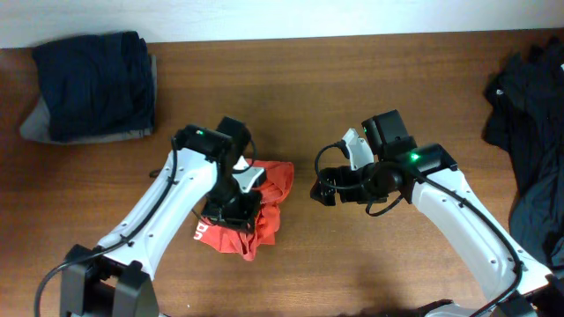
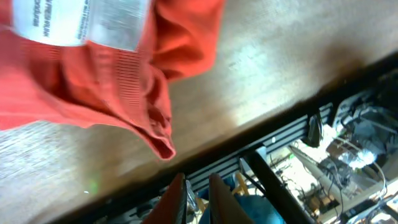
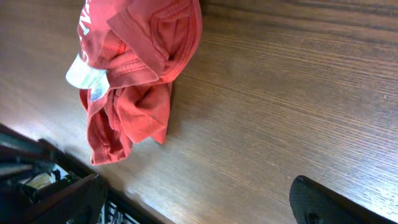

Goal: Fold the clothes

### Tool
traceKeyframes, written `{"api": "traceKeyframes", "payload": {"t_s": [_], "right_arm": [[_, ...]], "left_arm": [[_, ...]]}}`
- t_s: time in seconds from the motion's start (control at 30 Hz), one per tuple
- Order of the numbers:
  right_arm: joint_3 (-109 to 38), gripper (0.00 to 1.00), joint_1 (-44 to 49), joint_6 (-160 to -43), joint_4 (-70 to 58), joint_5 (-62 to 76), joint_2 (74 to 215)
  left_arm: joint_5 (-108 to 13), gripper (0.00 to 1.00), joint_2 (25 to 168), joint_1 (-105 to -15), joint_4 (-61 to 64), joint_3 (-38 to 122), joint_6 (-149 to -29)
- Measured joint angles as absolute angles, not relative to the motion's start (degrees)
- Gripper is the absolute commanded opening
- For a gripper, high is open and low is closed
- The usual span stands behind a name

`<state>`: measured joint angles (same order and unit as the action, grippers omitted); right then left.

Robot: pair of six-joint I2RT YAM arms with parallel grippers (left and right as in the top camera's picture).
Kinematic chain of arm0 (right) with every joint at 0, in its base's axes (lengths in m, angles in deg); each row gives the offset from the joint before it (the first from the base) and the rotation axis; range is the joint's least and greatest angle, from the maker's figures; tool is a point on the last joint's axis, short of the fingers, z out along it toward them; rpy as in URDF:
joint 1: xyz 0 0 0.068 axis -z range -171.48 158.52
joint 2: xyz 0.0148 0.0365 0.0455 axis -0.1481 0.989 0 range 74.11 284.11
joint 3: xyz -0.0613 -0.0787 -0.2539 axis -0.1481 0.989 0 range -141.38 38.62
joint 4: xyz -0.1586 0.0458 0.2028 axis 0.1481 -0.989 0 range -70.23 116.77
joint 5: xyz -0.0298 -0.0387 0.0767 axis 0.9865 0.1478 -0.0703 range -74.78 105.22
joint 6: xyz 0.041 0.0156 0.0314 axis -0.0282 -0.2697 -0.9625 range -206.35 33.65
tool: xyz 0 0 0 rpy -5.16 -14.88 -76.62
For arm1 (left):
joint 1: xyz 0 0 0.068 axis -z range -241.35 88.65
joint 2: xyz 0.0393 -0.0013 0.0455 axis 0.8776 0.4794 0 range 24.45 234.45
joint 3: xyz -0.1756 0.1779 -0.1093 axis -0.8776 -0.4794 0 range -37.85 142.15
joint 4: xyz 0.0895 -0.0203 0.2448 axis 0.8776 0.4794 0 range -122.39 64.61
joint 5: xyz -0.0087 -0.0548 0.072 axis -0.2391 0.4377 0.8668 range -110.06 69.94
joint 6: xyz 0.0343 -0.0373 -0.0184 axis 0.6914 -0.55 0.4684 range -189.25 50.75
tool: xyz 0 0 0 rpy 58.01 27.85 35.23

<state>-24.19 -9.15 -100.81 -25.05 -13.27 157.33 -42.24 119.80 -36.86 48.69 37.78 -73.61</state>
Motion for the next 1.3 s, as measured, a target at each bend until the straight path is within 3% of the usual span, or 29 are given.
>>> {"api": "traceKeyframes", "payload": {"t_s": [0.3, 0.33, 0.4, 0.43, 0.77, 1.1, 1.3], "right_arm": [[-24.2, 0.99, -9.2, -105.1, -22.3, -13.3, 157.3], [-24.2, 0.99, -9.2, -105.7, -22.2, -13.2, 157.3], [-24.2, 0.99, -9.2, -107.0, -22.2, -13.3, 157.3], [-24.2, 0.99, -9.2, -107.3, -22.2, -13.3, 157.3], [-24.2, 0.96, -13.1, -113.2, -19.6, -14.9, 157.3], [-24.2, 0.90, -28.3, -123.8, -8.8, -12.6, 159.8], [-24.2, 0.86, -32.7, -128.8, -2.8, -11.8, 167.3]], "left_arm": [[-42.4, 0.29, 119.8, -37.9, 47.8, 38.7, -74.0], [-42.1, 0.39, 119.8, -38.9, 48.2, 39.7, -74.0], [-40.8, 0.85, 119.8, -41.4, 49.0, 42.7, -73.9], [-40.2, 0.99, 119.8, -42.8, 49.3, 44.5, -74.2], [-34.7, 0.99, 119.8, -54.2, 46.0, 50.0, -77.5], [-24.7, 0.99, 119.8, -55.2, 45.6, 50.0, -81.9], [-16.5, 0.99, 119.8, -55.3, 44.6, 50.0, -88.1]]}}
